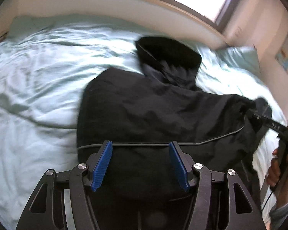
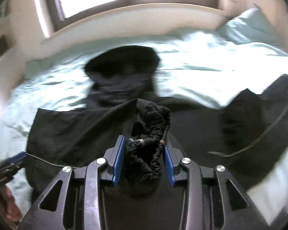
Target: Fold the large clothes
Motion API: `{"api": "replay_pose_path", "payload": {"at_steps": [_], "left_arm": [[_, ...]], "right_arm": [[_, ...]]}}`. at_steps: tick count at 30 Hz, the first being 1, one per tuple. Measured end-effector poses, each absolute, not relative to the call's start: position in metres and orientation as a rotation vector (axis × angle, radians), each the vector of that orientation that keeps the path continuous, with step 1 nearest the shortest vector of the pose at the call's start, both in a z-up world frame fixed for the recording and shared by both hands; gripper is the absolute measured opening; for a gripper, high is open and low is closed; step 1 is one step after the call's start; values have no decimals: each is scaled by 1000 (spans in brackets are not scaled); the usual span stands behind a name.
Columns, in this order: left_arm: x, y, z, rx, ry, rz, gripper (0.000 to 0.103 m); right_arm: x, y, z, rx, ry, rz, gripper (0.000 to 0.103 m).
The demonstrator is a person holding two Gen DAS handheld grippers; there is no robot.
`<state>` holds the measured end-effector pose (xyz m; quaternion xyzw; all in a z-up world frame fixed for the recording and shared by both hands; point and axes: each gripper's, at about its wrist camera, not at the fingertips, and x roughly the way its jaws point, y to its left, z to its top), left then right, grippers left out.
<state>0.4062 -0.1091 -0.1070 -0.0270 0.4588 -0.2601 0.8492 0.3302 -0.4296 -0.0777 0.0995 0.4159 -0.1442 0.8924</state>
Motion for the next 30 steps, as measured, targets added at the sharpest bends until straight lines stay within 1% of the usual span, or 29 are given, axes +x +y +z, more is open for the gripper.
{"api": "replay_pose_path", "payload": {"at_steps": [3,5,7,8,10,12,13,15,16,17,18,19,20,22,25,26,27,28,30], "left_arm": [[414,-141,-136,-5,1042,-556,63],[418,-159,-163,51,1091,-522,62],[417,-170,-180,115,1100,-478,62],[415,-175,-183,142,1095,-466,62],[411,-182,-185,202,1080,-441,62],[407,-186,-181,249,1068,-433,62],[406,-186,-176,250,1067,-441,62],[401,-181,-161,205,1061,-478,62],[397,-178,-149,173,1038,-496,62],[393,-175,-137,145,1011,-511,62],[390,-172,-128,122,991,-521,63],[387,-169,-122,93,974,-527,63],[387,-167,-118,52,967,-532,63],[390,-169,-121,10,991,-530,62],[396,-175,-149,52,1081,-469,62],[397,-176,-159,78,1111,-443,62],[396,-177,-168,107,1127,-421,62],[393,-179,-175,146,1133,-402,62],[393,-184,-183,187,1133,-377,62]], "right_arm": [[331,-467,-107,209,914,-349,41],[336,-487,-137,230,966,-359,42],[339,-500,-164,248,1024,-347,42],[340,-503,-176,246,1043,-351,44],[339,-507,-186,236,1051,-339,45],[337,-511,-181,241,1051,-319,47],[335,-514,-175,243,1048,-317,50],[325,-513,-149,240,1005,-313,53],[320,-511,-135,235,977,-306,57],[315,-507,-118,227,937,-289,65],[312,-501,-103,218,898,-271,70],[312,-493,-90,207,865,-253,77],[317,-481,-82,190,857,-227,79],[335,-458,-89,151,922,-149,79],[353,-442,-136,85,1067,-144,73],[353,-446,-159,88,1136,-164,66],[346,-451,-173,102,1171,-183,63],[340,-458,-183,133,1181,-187,61],[334,-465,-187,174,1176,-179,61]]}}
